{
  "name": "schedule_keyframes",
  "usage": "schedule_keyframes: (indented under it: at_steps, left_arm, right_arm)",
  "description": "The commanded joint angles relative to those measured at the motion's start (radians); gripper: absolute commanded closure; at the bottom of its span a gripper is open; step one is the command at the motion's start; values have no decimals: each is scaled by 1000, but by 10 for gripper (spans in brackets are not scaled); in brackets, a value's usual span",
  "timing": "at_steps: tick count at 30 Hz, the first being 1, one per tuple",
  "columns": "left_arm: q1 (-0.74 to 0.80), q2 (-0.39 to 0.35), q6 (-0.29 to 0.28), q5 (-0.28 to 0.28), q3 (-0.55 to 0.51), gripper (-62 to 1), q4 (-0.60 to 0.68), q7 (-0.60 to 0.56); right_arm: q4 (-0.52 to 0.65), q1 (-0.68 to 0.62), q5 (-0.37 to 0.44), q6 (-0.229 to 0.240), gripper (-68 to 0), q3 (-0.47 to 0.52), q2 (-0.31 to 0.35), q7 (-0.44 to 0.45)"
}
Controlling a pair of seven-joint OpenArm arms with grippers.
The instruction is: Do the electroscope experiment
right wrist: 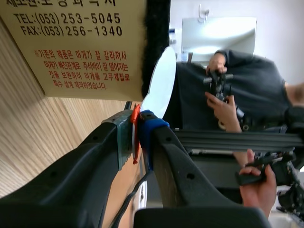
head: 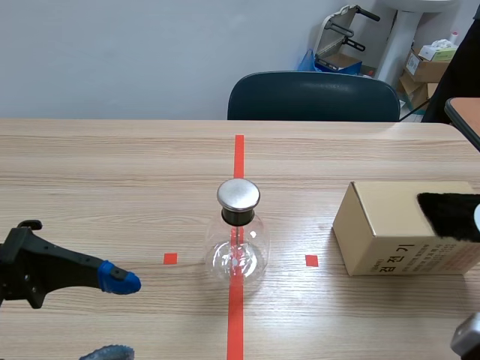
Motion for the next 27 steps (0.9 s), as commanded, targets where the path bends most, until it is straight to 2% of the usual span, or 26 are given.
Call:
schedule_keyframes:
  at_steps: [1, 3, 4, 6, 9, 10, 11, 14, 15, 16, 17, 20, 21, 22, 25, 26, 27]
  left_arm:
    - [-3, 2, -2, -7, -3, -332, 13, -14]
    - [-3, 2, -2, -7, -3, -332, 13, -14]
    - [-3, 2, -2, -7, -3, -332, 13, -14]
    - [-3, 2, -2, -7, -3, -332, 13, -14]
    - [-3, 2, -2, -6, -3, -332, 13, -13]
    - [-3, 2, -2, -6, -3, -332, 13, -13]
    - [-3, 2, -2, -6, -3, -332, 13, -13]
    - [-3, 2, -2, -6, -3, -332, 13, -13]
    - [-3, 2, -2, -7, -3, -332, 13, -13]
    - [-3, 2, -2, -7, -3, -332, 13, -14]
    - [-3, 2, -2, -7, -3, -332, 13, -14]
    - [-3, 2, -2, -7, -3, -332, 13, -13]
    - [-3, 2, -2, -7, -3, -332, 13, -13]
    - [-3, 2, -2, -7, -3, -332, 13, -13]
    - [-3, 2, -2, -7, -5, -332, 13, -10]
    - [-3, 2, -2, -7, -5, -332, 13, -10]
    - [-3, 2, -2, -7, -5, -332, 13, -10]
  right_arm:
    - [8, -2, -9, -3, -10, 3, 18, 92]
    - [8, 1, -8, -3, -10, -2, 18, 204]
    - [8, 3, -6, -3, -10, -6, 18, 226]
    - [8, 3, 5, -3, -10, -9, 10, 162]
    - [8, -5, 10, -3, -10, -9, 4, -23]
    - [8, -5, 5, -3, -10, -9, 5, -28]
    - [8, -5, -3, -3, -10, -9, 10, -5]
    - [8, 0, -8, -3, -10, -9, 16, 208]
    - [8, 1, -6, -3, -10, -9, 15, 248]
    - [8, 1, -2, -3, -10, -9, 12, 246]
    - [8, 0, 8, -4, -10, -9, 8, 204]
    - [8, 0, 10, -3, -10, -9, 4, -39]
    - [8, 0, 1, -4, -10, -8, 5, -66]
    - [8, 0, -9, -7, -10, -8, 11, -46]
    - [8, 4, -12, -8, -10, -9, 23, 195]
    - [8, 7, -6, -8, -10, -9, 23, 250]
    - [8, 9, -5, -9, -10, -9, 18, 264]
